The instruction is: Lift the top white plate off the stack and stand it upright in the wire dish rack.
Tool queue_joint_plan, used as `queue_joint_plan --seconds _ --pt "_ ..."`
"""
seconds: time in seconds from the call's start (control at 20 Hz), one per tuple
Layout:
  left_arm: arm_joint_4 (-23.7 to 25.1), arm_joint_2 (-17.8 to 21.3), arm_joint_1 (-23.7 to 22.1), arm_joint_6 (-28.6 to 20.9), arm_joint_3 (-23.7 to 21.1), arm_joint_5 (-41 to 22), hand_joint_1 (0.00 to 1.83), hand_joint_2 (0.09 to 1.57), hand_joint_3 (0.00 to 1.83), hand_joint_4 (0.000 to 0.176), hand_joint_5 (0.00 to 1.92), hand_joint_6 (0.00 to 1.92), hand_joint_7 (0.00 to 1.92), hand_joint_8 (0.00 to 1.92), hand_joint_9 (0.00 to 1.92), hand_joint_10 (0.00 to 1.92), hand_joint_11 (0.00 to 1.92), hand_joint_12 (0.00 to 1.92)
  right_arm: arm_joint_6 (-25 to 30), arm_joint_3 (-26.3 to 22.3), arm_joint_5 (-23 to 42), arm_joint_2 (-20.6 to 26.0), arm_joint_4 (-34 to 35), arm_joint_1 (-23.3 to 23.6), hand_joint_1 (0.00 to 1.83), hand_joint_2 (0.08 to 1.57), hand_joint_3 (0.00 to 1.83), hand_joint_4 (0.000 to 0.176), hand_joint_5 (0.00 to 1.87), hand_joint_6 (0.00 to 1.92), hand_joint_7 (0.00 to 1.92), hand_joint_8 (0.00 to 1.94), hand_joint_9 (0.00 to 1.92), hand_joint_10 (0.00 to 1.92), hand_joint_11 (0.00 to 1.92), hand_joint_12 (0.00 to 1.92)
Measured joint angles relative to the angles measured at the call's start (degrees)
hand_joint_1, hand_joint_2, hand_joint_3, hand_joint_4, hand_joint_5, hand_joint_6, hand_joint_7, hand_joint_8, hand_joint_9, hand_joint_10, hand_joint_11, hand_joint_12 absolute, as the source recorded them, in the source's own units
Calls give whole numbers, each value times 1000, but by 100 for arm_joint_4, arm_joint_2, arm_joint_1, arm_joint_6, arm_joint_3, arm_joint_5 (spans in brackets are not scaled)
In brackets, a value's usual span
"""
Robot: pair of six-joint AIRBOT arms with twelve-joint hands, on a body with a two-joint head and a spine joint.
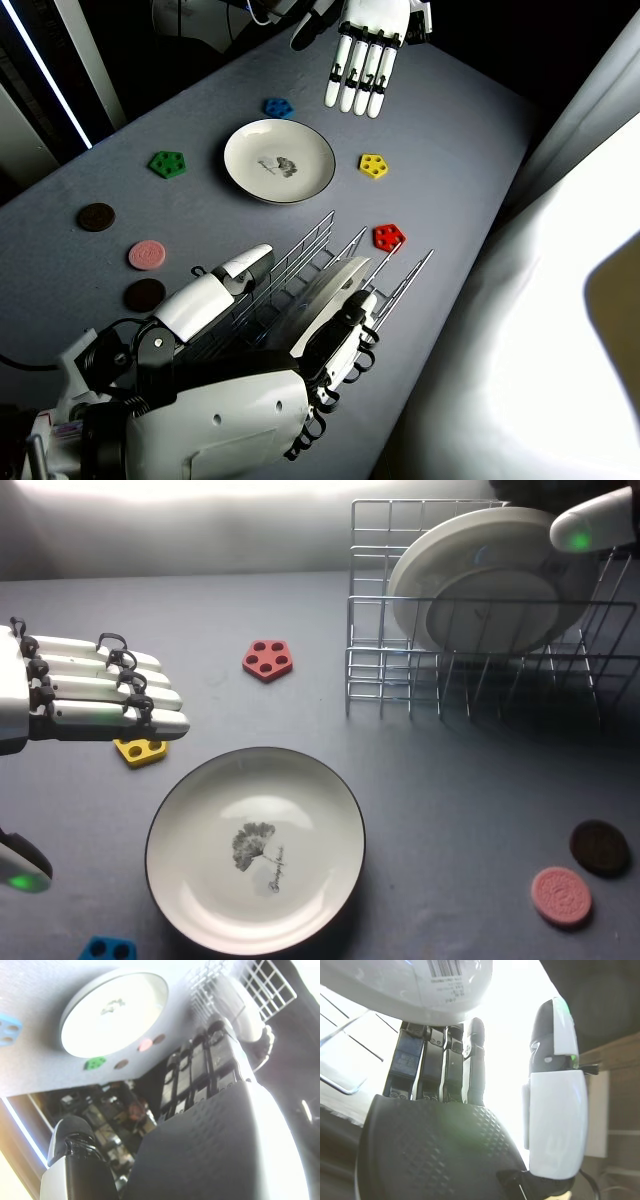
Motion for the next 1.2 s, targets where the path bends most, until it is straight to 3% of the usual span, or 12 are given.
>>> queue_joint_plan --seconds 0.35,0.8,1.05,1.1,1.2 --pt "37 0 0 0 -24 -9 244 962 0 0 66 5 75 3 77 3 103 11 -1523 -155 -44 31 81 74 1088 930 1 0 719 11 582 6 658 8 829 32" --pt "42 0 -17 0 -24 -7 283 952 0 0 95 7 103 7 98 11 124 18 -3766 -417 -153 35 315 173 1074 942 3 0 583 0 526 0 595 0 785 10" --pt "44 2 -17 0 -24 -15 247 975 6 0 48 0 48 0 44 0 78 2 -4959 -538 -424 37 1047 57 1070 940 0 0 606 8 536 5 612 8 791 12" --pt "46 0 -17 -2 -24 -9 254 963 0 0 69 8 69 8 66 9 102 12 -5431 -614 -468 50 1204 57 1046 951 5 0 541 1 528 1 608 5 787 10" --pt "31 0 -17 0 -24 -24 261 964 0 0 59 2 65 4 65 5 94 8 -6205 -767 -485 81 1545 22 1026 962 6 0 589 14 501 0 544 0 685 6"
